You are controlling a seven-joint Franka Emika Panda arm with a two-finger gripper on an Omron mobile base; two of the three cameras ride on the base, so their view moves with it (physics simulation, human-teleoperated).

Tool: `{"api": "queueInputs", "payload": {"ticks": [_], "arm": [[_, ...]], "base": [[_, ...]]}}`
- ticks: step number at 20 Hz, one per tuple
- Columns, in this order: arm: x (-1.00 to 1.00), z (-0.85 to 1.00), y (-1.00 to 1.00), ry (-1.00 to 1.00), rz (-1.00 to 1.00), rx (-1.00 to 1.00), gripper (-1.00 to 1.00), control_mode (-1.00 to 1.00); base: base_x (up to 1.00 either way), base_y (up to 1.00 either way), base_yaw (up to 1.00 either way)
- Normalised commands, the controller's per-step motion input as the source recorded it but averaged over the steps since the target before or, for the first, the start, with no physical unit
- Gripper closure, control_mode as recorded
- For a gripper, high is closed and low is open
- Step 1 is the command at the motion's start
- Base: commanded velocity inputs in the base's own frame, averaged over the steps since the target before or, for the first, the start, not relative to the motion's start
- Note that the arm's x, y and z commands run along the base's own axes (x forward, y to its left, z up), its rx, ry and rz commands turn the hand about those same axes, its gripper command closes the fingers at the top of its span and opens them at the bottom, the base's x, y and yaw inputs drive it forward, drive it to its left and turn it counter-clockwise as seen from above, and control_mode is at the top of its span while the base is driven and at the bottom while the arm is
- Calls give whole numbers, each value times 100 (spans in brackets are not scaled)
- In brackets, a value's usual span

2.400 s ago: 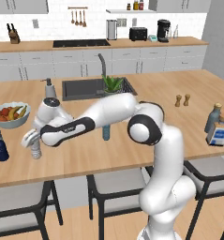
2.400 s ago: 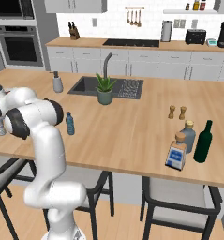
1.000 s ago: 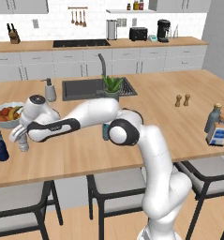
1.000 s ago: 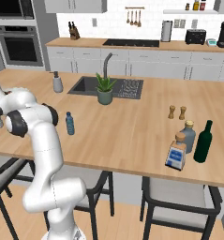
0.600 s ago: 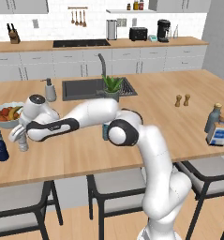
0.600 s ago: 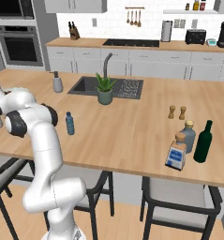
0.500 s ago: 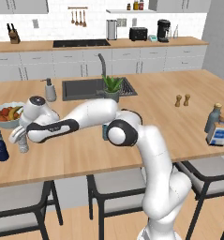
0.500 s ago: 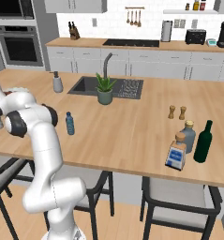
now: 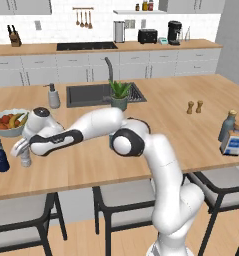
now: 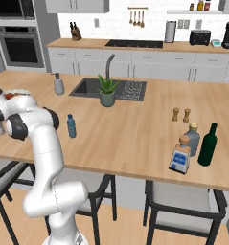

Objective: Move the plastic bottles in the middle to the plastics group, and the glass bottles in the middle to the glass group.

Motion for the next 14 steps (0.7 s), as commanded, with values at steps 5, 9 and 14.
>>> {"api": "queueInputs", "payload": {"ticks": [5,9,14], "arm": [[37,0,3,4,-3,0,100,-100],[13,1,18,0,-3,0,100,-100],[0,0,17,-3,0,0,100,-100]], "base": [[0,0,0],[0,0,0],[0,0,0]]}}
